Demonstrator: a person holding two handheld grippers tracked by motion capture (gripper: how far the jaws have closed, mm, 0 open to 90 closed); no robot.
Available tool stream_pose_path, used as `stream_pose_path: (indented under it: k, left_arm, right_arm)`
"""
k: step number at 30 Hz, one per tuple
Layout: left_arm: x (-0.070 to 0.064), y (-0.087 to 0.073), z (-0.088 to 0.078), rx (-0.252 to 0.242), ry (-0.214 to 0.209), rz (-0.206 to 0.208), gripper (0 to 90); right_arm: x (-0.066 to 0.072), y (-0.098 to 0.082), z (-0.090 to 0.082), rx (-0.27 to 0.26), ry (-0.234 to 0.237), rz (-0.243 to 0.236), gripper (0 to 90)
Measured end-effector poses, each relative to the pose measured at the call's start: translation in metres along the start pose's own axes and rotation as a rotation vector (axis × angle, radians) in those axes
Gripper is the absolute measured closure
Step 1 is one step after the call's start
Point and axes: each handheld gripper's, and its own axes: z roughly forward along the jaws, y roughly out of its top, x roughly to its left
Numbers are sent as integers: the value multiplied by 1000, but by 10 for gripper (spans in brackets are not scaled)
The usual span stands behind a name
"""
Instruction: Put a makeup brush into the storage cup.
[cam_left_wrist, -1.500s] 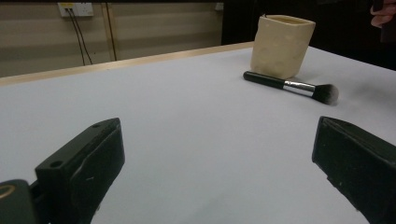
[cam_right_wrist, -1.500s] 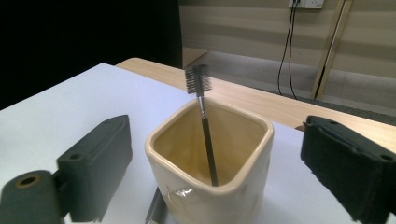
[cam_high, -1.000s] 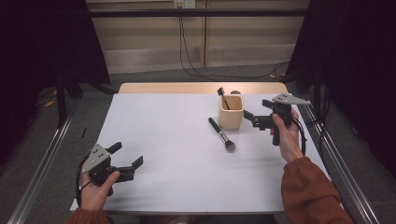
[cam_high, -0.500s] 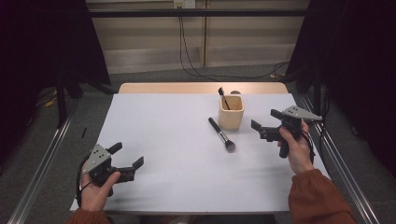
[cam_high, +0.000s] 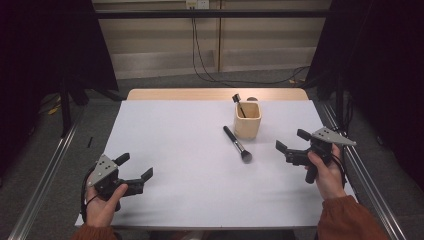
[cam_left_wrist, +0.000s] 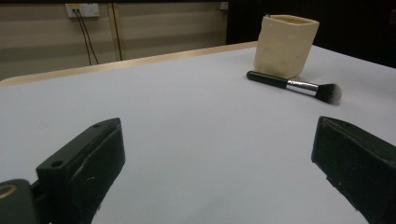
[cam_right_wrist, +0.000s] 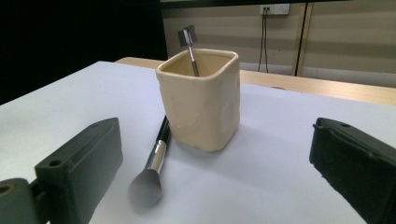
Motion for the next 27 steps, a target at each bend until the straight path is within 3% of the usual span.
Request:
stream_pose_path:
  k: [3,9,27]
  left_arm:
    - [0,0,1,4,-7,-14,29]
    - [-1,0,-1,1,-7,-3,29]
    - [-6,1,-7,-24,-10,-4,27]
  right_arm:
    - [1,-6,-6,5,-2,-7,23]
    - [3,-13,-18,1,7,-16,17]
    - [11,-41,-53,24,-42,-29,15]
